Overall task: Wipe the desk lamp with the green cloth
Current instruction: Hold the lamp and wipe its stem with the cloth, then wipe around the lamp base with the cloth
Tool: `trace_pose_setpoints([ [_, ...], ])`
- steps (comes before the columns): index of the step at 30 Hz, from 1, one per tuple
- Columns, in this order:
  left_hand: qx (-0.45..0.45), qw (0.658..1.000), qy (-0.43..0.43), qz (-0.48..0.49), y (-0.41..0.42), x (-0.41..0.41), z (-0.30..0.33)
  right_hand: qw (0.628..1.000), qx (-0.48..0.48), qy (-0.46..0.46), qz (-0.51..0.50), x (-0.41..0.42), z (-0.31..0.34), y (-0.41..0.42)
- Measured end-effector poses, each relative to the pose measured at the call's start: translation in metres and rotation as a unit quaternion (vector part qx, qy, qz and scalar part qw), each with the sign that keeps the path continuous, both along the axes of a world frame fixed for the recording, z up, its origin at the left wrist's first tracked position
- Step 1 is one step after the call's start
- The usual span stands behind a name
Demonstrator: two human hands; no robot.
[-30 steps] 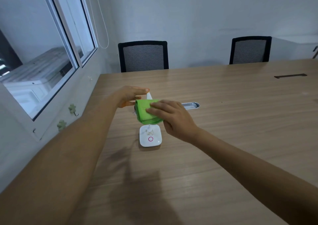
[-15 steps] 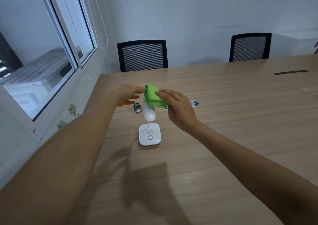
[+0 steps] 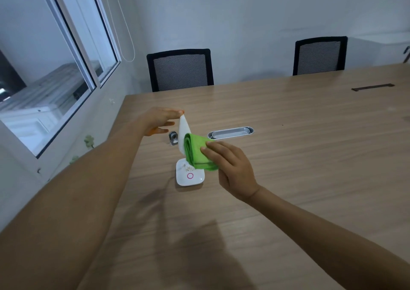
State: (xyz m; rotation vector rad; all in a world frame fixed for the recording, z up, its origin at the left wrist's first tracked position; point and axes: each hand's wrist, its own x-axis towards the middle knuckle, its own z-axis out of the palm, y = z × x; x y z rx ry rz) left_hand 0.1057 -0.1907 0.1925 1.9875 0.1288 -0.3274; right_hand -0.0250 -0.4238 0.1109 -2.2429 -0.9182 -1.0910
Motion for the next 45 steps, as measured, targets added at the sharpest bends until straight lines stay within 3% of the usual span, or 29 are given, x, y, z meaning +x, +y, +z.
trace_pose_setpoints([
  [5,-0.005,1.000,-0.020,0.019,0.000,-0.004,-0.002,0.987,0.096,0.112,-0.068,0.014,-0.019,-0.007],
  [8,0.007,0.998,-0.041,0.053,0.003,-0.014,-0.021,0.975,0.052,0.195,-0.090,0.030,-0.033,-0.007],
  [11,0.210,0.975,-0.075,0.021,0.014,-0.032,-0.064,0.958,-0.026,0.262,-0.110,0.043,-0.053,-0.004],
  [13,0.299,0.953,-0.041,0.009,0.026,-0.047,-0.101,0.943,-0.068,0.301,-0.123,0.051,-0.065,0.000],
  [18,0.408,0.910,0.064,-0.041,0.064,-0.090,-0.182,0.916,-0.119,0.359,-0.132,0.073,-0.078,0.018],
  [23,0.456,0.888,0.046,-0.036,0.085,-0.139,-0.241,0.900,-0.126,0.392,-0.140,0.095,-0.087,0.040],
  [32,0.447,0.894,0.011,0.043,0.087,-0.155,-0.278,0.901,-0.124,0.398,-0.121,0.091,-0.113,0.057],
  [41,0.465,0.880,-0.046,0.082,0.084,-0.157,-0.285,0.962,-0.173,0.213,0.003,0.043,-0.124,0.052],
  [45,0.473,0.875,-0.055,0.085,0.083,-0.157,-0.285,0.957,-0.155,0.242,-0.046,0.067,-0.106,0.060],
])
